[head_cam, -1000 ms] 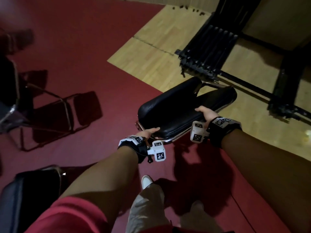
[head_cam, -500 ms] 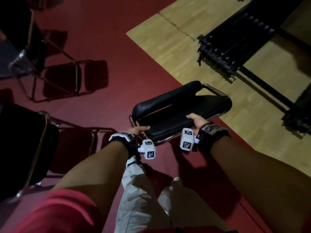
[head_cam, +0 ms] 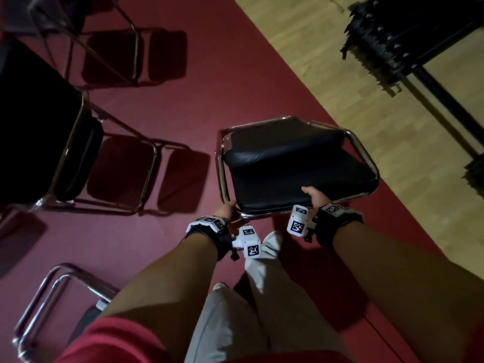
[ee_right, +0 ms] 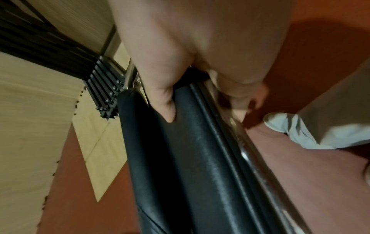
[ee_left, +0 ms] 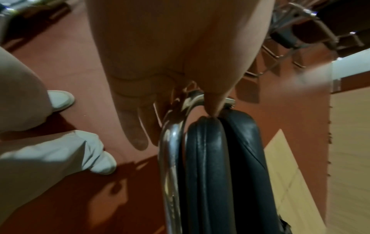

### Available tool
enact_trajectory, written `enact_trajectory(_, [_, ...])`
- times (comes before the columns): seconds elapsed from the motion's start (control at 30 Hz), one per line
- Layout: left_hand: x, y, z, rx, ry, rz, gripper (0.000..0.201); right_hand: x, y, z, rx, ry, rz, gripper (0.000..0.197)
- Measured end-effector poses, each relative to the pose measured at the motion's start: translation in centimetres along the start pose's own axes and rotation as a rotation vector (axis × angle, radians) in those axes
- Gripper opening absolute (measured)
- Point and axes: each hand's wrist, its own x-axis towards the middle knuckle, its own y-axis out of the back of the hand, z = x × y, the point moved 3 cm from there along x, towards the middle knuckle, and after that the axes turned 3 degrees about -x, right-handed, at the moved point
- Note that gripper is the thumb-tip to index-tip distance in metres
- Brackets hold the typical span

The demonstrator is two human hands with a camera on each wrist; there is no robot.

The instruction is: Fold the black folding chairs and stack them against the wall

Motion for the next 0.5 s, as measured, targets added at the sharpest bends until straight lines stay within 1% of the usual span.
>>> enact_trajectory(0.03, [0.4,0.5,-0.9,-0.024,-0.006,-0.002,0.041,0.6,0.0,1.2,0.008,-0.003,-0.011,0.026])
enact_trajectory(0.1, [0.9,1.7,-3.3,-0.036,0.001,-0.011,0.038,1.1,0.1,4.2,0.007,-0.056,-0.022,0.028])
enact_trajectory(0.13, [1.4,2.4,-4.6,-0.032,-0.006,0.001,0.037,1.6,0.3,5.7,0.009,-0.079,-0.023,0.032])
enact_trajectory(0.2, [2.9,3.6,-7.3,-0.060,-0.015,-0.019,0.035,3.0,0.4,9.0,0.042,-0.085,-0.041,0.038])
enact_trajectory(0.27, [4.2,4.7,-10.3,-0.072,-0.023,-0.048,0.032,4.2,0.3,12.3,0.087,-0.076,-0.078,0.030])
enact_trajectory(0.33, [5.8,5.5,-13.4,-0.068,-0.057,-0.075,0.030,5.9,0.6,15.8,0.138,-0.076,-0.080,0.027])
enact_trajectory(0.37, [6.7,5.9,-14.7,-0.079,-0.086,-0.065,0.034,7.0,0.6,17.4,0.136,-0.076,-0.078,0.029])
enact_trajectory(0.43, [9.5,6.5,-18.4,-0.076,-0.101,-0.032,0.046,9.9,1.2,21.6,0.120,-0.094,-0.073,0.041])
enact_trajectory(0.5, [12.2,7.1,-22.1,-0.119,-0.086,-0.012,0.056,13.3,1.8,25.8,0.100,-0.119,-0.057,0.048])
